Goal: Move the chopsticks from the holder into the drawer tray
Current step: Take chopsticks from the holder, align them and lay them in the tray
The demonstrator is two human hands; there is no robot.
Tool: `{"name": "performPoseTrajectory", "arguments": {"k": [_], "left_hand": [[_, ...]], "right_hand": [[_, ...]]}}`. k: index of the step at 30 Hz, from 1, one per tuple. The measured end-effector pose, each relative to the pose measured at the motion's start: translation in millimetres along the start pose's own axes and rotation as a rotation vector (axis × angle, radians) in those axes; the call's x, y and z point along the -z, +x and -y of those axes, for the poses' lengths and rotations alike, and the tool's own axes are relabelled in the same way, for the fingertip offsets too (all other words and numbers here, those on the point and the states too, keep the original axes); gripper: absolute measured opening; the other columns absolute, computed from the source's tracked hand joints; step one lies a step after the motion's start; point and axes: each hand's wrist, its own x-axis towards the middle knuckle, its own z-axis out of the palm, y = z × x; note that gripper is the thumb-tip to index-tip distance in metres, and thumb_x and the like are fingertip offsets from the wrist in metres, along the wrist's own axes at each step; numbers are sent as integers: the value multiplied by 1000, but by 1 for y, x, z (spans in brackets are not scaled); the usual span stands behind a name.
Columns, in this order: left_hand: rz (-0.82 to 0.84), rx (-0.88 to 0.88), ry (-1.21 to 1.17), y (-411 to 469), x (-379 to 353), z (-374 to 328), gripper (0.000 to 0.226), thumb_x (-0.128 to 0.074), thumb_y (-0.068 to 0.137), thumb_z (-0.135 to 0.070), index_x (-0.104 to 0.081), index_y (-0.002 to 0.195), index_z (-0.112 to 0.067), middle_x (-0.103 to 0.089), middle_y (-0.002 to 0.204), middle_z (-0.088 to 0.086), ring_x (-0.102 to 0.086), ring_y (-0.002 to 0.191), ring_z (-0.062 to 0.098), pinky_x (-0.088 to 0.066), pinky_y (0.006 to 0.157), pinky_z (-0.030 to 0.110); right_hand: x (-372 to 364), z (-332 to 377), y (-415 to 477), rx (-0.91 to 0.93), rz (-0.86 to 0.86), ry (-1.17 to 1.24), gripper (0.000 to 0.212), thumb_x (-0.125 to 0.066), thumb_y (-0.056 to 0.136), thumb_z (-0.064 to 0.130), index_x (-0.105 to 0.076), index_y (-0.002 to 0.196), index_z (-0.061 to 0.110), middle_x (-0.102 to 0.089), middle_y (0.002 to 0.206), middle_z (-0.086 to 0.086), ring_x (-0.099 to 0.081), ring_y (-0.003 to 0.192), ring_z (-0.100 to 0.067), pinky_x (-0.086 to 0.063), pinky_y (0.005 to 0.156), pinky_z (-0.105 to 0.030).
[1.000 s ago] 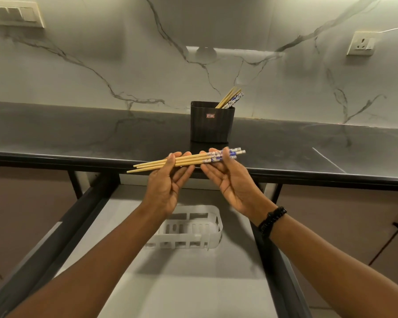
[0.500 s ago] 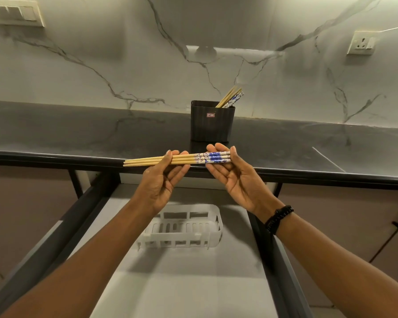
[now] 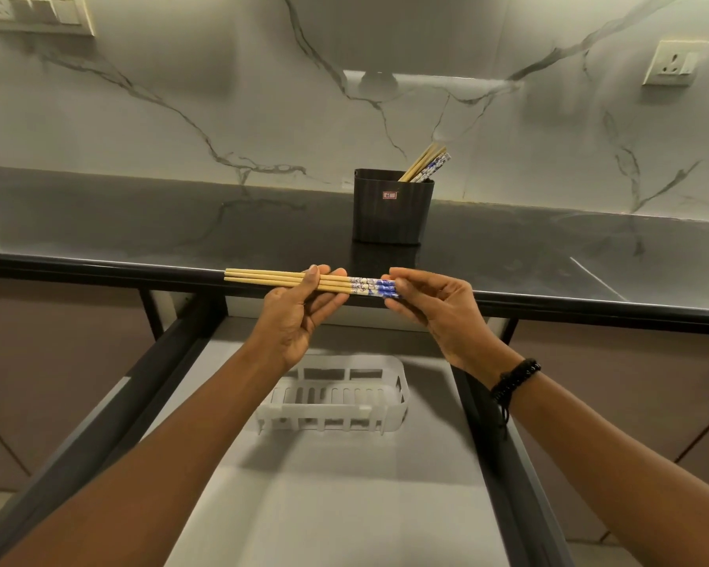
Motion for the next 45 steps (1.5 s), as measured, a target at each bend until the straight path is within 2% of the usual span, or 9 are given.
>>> {"name": "performPoseTrajectory", "arguments": {"k": [6, 18, 21, 25, 29, 32, 34, 38, 45], "left_hand": [[11, 120, 77, 1, 11, 2, 19, -51, 98, -13, -63, 105, 0, -72, 104, 19, -72, 95, 26, -61, 73, 31], [-245, 331, 167, 8, 46, -1, 13, -57, 95, -6, -60, 104, 2, -70, 98, 20, -71, 88, 27, -62, 63, 33], [-389, 326, 355, 16, 61, -3, 13, -61, 93, -8, -60, 105, -2, -65, 104, 16, -66, 92, 24, -59, 78, 35], [-563, 288, 821, 22, 82, -6, 54, -59, 92, -14, -35, 140, -8, -51, 117, 14, -54, 95, 22, -51, 77, 32], [-511, 249, 1105, 27, 91, -4, 48, -56, 93, -12, -36, 136, -5, -43, 107, 12, -47, 92, 22, -50, 93, 36], [-512, 150, 1357, 25, 91, -7, 10, -59, 91, -13, -51, 95, -8, -54, 101, 13, -53, 85, 23, -54, 89, 39], [-517, 74, 1528, 24, 94, -10, 23, -60, 92, -17, -44, 75, -14, -55, 86, 9, -54, 79, 22, -53, 78, 35], [-382, 243, 1701, 22, 99, -9, 22, -58, 93, -25, -49, 79, -11, -50, 76, 7, -48, 63, 18, -42, 57, 28], [-293, 287, 1648, 25, 96, -3, 16, -53, 97, -20, -49, 93, -5, -49, 77, 9, -49, 63, 19, -46, 58, 28]], "right_hand": [[5, -7, -3, -119, 3, -88, 21, -68, 85, 4, -72, 105, 1, -75, 101, -16, -74, 89, -24, -61, 73, -24], [-3, -42, 4, -377, -27, -145, 14, -70, 83, 0, -76, 95, 4, -76, 97, -16, -75, 88, -24, -62, 77, -29], [5, -47, 8, -459, -68, -194, 12, -70, 83, 0, -76, 92, 5, -77, 93, -14, -75, 85, -24, -62, 75, -29], [18, -56, 9, -520, -86, -281, 8, -70, 83, -1, -76, 86, 3, -77, 90, -14, -76, 82, -23, -62, 75, -31], [19, -65, 10, -564, -100, -323, 8, -69, 83, -1, -76, 84, 2, -77, 85, -11, -76, 78, -21, -62, 69, -27], [17, -65, 13, -579, -75, -315, 9, -68, 84, -2, -76, 84, 3, -78, 83, -10, -76, 75, -19, -61, 64, -23], [19, -62, 15, -583, -49, -346, 9, -69, 84, 1, -77, 84, 5, -78, 86, -11, -76, 79, -21, -62, 68, -26], [24, -58, 16, -591, -16, -362, 9, -69, 82, 2, -77, 85, 5, -78, 88, -12, -76, 82, -24, -63, 71, -29], [9, -78, 12, -624, -14, -421, 7, -71, 81, 0, -76, 85, 2, -77, 88, -11, -76, 77, -20, -60, 62, -22]]}}
